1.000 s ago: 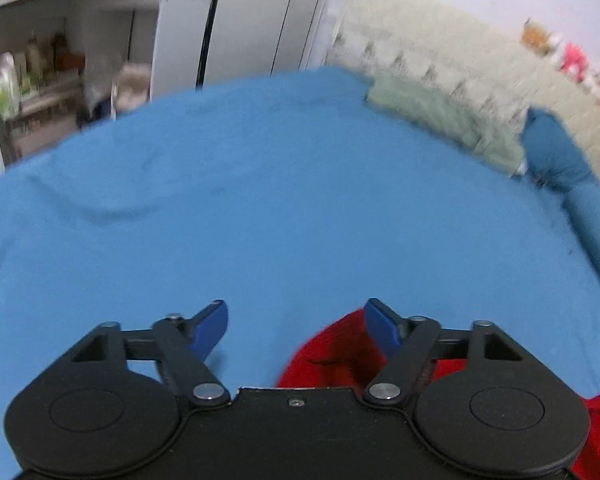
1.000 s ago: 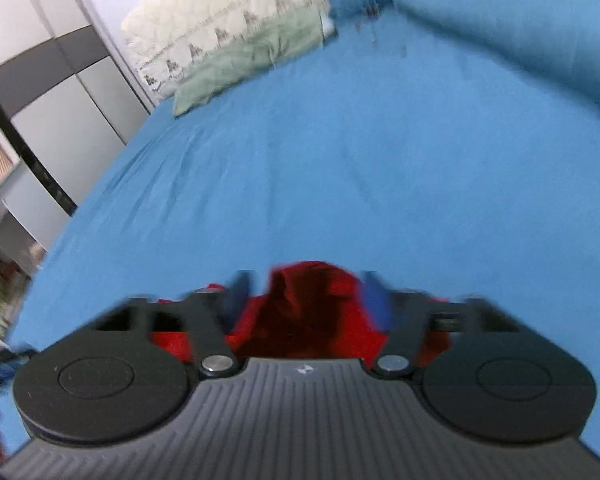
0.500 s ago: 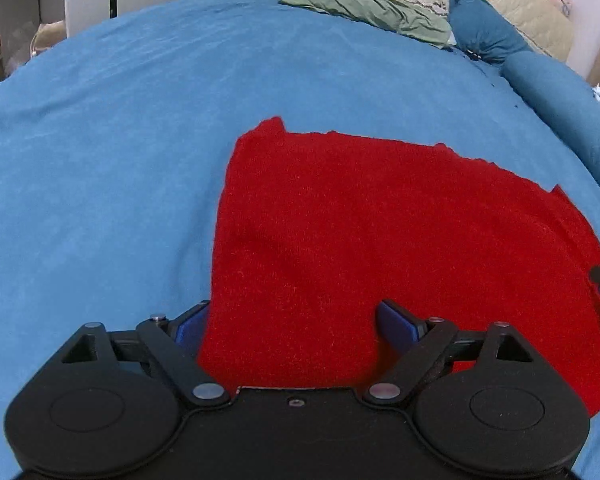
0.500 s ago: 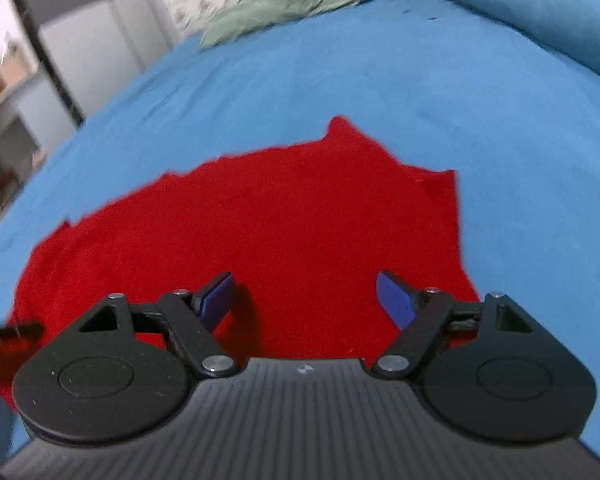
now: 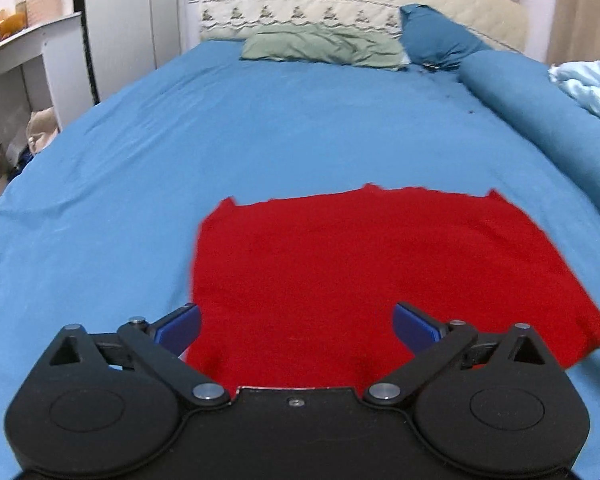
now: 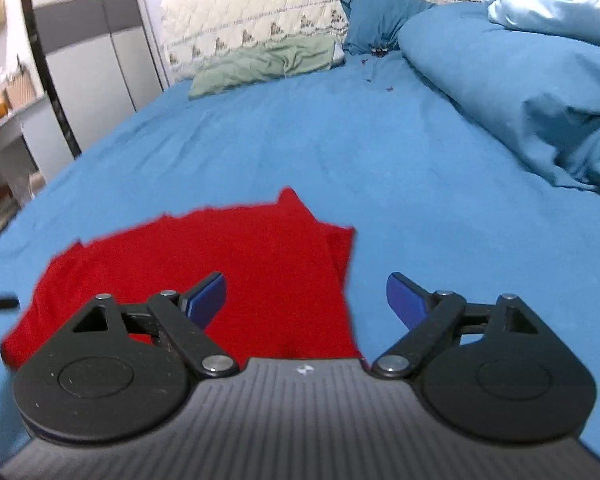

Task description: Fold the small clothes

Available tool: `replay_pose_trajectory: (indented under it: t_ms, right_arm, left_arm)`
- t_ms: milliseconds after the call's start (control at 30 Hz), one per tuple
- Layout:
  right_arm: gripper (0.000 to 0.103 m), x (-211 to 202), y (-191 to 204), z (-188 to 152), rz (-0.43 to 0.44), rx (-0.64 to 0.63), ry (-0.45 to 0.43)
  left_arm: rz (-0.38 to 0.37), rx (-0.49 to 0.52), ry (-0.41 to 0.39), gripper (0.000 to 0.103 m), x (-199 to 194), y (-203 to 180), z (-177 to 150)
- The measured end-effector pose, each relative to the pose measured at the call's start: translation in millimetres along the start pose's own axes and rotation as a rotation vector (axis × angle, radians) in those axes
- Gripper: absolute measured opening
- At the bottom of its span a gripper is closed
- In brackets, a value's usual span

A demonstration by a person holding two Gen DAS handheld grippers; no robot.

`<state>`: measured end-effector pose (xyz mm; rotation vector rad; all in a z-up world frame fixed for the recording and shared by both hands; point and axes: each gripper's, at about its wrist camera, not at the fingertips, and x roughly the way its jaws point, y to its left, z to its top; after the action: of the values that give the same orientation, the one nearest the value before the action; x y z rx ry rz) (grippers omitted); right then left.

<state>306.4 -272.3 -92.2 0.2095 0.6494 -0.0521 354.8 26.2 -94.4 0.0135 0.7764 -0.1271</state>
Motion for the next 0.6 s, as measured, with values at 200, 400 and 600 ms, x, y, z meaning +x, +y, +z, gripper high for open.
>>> replay_pose_trajectory:
  t_ms: [200, 400, 600]
  right_arm:
    - [0.103, -1.2, -12.9, -28.2, -0.008, 0.087, 0.059]
    - [0.101, 23.9, -8.3, -43.3, -0.021, 0.064, 0.07]
    - [0.094, 57.0, -8.1, -50.1, -0.047, -0.031, 0.109]
  left_arm:
    - [-0.084, 0.041, 0.025, 0.103, 16.2, -52.2, 2.0]
    - [-0.131, 0.05, 0.06, 0.103, 44.6, -92.7, 5.8]
    - [-0.094, 0.062, 0.139, 0.103, 81.6, -107.6, -1.5]
